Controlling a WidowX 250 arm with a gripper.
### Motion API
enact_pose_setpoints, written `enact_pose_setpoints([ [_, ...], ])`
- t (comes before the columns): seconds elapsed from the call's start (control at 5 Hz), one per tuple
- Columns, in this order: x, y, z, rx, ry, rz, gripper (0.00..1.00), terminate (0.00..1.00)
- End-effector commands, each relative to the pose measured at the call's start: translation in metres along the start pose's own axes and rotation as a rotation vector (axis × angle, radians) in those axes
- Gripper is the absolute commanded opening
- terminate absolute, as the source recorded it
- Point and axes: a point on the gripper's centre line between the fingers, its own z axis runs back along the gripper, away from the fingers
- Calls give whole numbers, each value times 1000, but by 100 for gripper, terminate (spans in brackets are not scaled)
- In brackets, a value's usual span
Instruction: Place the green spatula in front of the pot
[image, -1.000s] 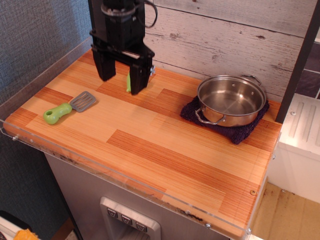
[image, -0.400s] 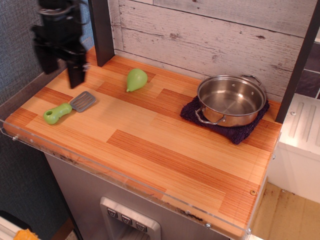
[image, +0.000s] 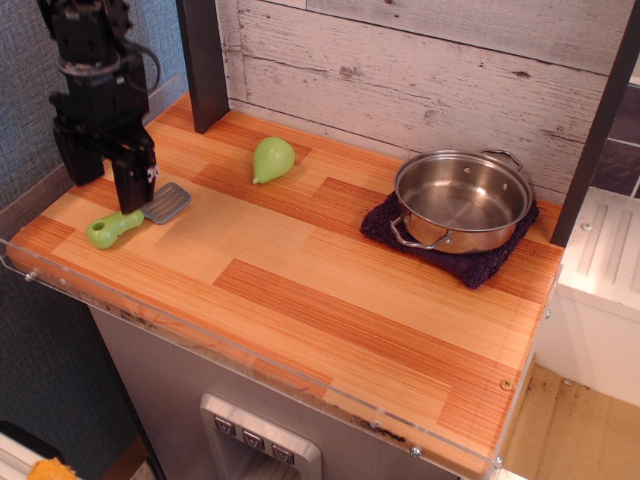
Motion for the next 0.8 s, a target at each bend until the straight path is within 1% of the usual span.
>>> enact_pose_setpoints([
  [0.0,-5,-6,-3,7,-2,-7,100,0],
  [0.2,-12,-7,-15,10,3,-23,100,0],
  [0.4,-16,-9,-23,4,-46,-25,100,0],
  [0.6,-15,-12,-23,0,-71,-18,100,0],
])
